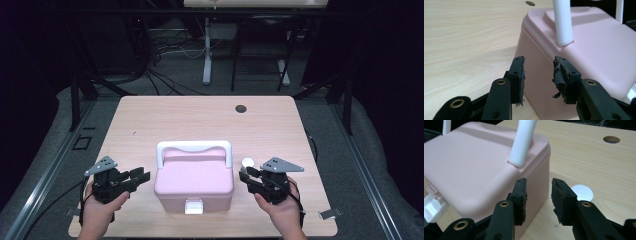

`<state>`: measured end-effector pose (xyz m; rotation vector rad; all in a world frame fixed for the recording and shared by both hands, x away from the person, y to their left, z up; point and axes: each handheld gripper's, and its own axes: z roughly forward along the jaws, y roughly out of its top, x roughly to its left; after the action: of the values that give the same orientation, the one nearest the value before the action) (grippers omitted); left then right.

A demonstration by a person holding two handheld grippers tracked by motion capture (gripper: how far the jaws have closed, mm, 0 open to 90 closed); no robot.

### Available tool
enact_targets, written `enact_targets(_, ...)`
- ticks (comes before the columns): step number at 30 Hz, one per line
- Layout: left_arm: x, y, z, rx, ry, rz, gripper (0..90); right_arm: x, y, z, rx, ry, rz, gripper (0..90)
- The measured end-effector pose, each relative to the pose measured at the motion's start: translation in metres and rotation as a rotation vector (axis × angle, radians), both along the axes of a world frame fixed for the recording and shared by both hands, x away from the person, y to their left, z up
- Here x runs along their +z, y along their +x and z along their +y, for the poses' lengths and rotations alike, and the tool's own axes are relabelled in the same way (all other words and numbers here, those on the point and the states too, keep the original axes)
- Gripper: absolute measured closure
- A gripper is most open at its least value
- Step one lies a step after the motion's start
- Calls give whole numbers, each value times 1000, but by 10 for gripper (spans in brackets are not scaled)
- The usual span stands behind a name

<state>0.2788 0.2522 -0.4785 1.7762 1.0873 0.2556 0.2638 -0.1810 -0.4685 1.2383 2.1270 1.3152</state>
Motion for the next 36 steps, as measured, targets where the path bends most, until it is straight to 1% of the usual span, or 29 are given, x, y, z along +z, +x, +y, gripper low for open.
enact_targets(1, 0, 0, 0, 0, 0, 0, 610, 2, 1, 1, 3, 7, -1, 647)
enact_targets(2, 5, 3, -2, -4, -5, -3, 610, 5, 3, 1, 9, 10, -4, 647)
enact_targets(7, 17, 9, -10, -28, -17, -7, 593, 14, 9, 8, 29, 17, -12, 643)
enact_targets(8, 17, 9, -10, -28, -17, -7, 587, 14, 9, 8, 29, 17, -12, 643)
enact_targets(9, 20, 11, -13, -40, -15, -10, 586, 17, 11, 12, 36, 23, -21, 641)
enact_targets(11, 21, 12, -15, -46, -14, -11, 586, 18, 12, 13, 40, 20, -18, 638)
enact_targets(12, 22, 14, -17, -50, -6, -10, 584, 19, 13, 15, 42, 21, -19, 635)
enact_targets(14, 23, 17, -22, -58, -3, -6, 574, 20, 19, 20, 55, 29, -15, 610)
enact_targets(17, 24, 20, -25, -59, 0, -5, 559, 20, 22, 23, 56, 38, -11, 607)
enact_targets(20, 26, 24, -29, -64, 1, -5, 558, 21, 26, 26, 58, 36, -9, 607)
enact_targets(21, 27, 27, -31, -62, 10, -8, 559, 22, 29, 29, 59, 32, -10, 608)
enact_targets(24, 28, 30, -32, -63, 22, -6, 560, 22, 32, 31, 56, 31, -6, 612)
enact_targets(26, 29, 32, -34, -62, 14, -1, 570, 22, 34, 32, 55, 30, -1, 620)
enact_targets(27, 28, 35, -35, -64, 12, 6, 576, 21, 36, 33, 57, 30, 10, 630)
enact_targets(29, 27, 36, -36, -69, 6, 11, 592, 20, 37, 33, 62, 31, 19, 642)
enact_targets(31, 24, 36, -37, -66, 6, 14, 608, 18, 38, 34, 66, 33, 19, 653)
enact_targets(32, 24, 35, -37, -73, 10, 20, 618, 18, 37, 34, 65, 34, 18, 656)
enact_targets(34, 22, 35, -37, -79, 3, 12, 633, 18, 37, 34, 66, 31, 17, 659)
enact_targets(35, 21, 33, -37, -81, 9, 9, 643, 17, 37, 34, 66, 34, 15, 663)
enact_targets(36, 21, 32, -38, -82, 4, 4, 667, 17, 36, 33, 68, 35, 12, 665)
